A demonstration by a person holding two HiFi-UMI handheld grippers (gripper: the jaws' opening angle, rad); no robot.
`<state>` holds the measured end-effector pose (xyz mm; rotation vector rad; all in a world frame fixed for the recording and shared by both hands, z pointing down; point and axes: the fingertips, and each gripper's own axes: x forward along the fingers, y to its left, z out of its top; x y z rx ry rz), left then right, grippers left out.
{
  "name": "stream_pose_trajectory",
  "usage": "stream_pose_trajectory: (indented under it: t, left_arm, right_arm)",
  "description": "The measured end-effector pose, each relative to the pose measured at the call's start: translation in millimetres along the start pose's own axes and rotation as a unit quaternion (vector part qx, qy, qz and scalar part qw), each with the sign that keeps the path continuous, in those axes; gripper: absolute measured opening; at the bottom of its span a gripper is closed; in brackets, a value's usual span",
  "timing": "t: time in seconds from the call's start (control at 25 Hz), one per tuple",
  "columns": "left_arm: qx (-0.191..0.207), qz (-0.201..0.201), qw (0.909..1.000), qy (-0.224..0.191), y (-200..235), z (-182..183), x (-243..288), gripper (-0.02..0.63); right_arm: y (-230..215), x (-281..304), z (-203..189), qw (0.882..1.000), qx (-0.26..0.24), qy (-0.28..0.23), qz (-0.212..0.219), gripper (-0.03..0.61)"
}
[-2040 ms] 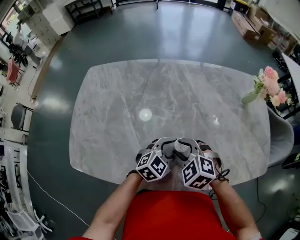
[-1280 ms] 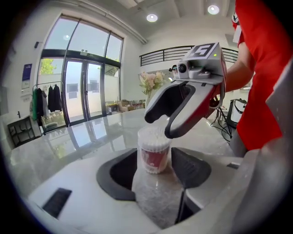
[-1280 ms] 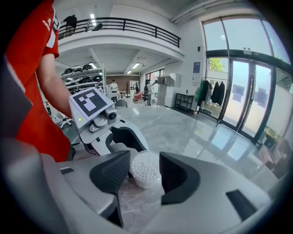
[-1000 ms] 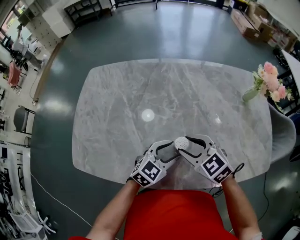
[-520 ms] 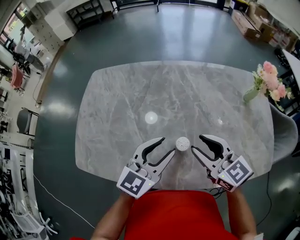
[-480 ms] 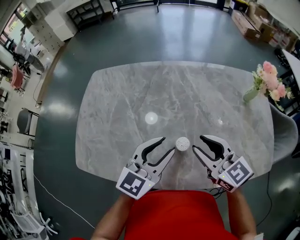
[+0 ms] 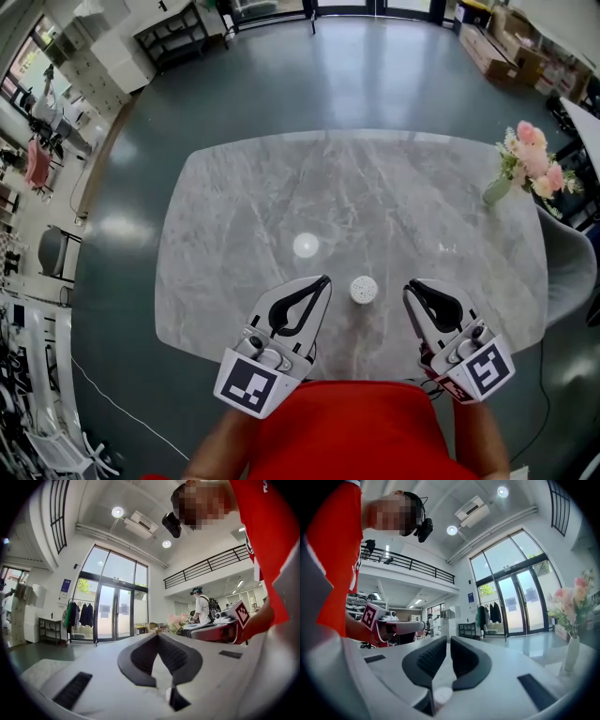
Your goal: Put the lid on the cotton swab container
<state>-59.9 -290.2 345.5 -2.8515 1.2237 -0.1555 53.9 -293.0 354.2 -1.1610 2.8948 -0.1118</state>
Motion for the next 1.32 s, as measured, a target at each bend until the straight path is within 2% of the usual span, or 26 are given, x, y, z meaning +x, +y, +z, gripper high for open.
stream_pose_trajectory:
  t: [0.2,1.32]
  left_arm:
    - [0.008,-0.005,0.9999,-0.012,-1,10,-2,0.011]
    - [0.01,-0.02,0.9997,-0.008,-14,8,-2,0.011]
  right_arm:
    - [3,-2,12,1.0,-0.008,-0.017,-0.008,0.005]
    - [8,-9,8,1.0,-0.002,-0.014,-0.007,0.005]
